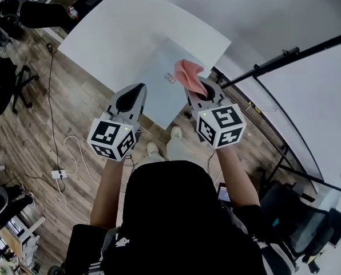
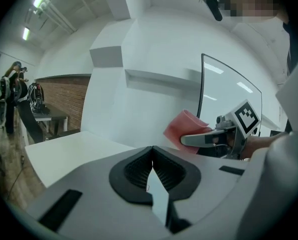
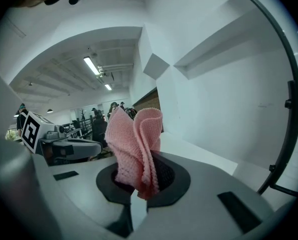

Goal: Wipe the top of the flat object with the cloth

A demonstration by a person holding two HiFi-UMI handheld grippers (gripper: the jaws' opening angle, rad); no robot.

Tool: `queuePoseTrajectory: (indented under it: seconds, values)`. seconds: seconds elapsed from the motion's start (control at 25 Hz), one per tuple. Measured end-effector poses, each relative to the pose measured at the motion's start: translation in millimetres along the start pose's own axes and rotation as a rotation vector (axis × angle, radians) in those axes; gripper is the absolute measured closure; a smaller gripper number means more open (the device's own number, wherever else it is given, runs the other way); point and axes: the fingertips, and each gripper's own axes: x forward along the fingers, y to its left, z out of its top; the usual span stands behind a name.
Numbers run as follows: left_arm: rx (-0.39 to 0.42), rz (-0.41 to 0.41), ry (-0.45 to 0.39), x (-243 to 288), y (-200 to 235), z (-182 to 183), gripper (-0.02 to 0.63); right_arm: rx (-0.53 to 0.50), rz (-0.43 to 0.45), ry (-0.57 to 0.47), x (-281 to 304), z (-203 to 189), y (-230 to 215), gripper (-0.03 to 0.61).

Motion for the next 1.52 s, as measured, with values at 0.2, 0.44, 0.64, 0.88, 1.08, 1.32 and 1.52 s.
queuePoseTrajectory:
  seconds: [0.2, 0.44, 0.64, 0.88, 1.08, 1.32, 1.52]
  values:
    - [0.014, -0.009, 0.052, 23.9, 11.6, -25.9, 0.601, 0.018, 0.02, 0.057, 24.7, -19.6, -19.8, 0.534]
    - [0.074, -0.007, 0.154, 48.8, 27.7, -73.5, 0.6, 0.042, 0.022, 0.127, 50.4, -49.1, -42.0, 0.534]
    - [0.141, -0.012, 0.262, 63.2, 38.8, -115.1, 0.485, 0.06, 0.015, 0.171, 65.9, -70.2, -56.9, 0.534]
    - [0.169, -0.069, 0.362, 73.4, 44.2, -158.6, 0.349, 0.073, 0.024, 0.231, 85.0, -97.2, -60.5, 0.534]
    - [0.203, -0.09, 0.426, 79.5, 45.7, -188.1, 0.262, 0.08, 0.034, 0.267, 96.3, -114.4, -60.8, 0.534]
    - [0.221, -0.096, 0.493, 84.3, 46.5, -218.2, 0.222, 0.094, 0.033, 0.3, 100.7, -130.4, -63.7, 0.534]
    - [0.215, -0.083, 0.495, 81.5, 50.4, -235.5, 0.219, 0.106, 0.03, 0.319, 100.9, -138.8, -66.7, 0.534]
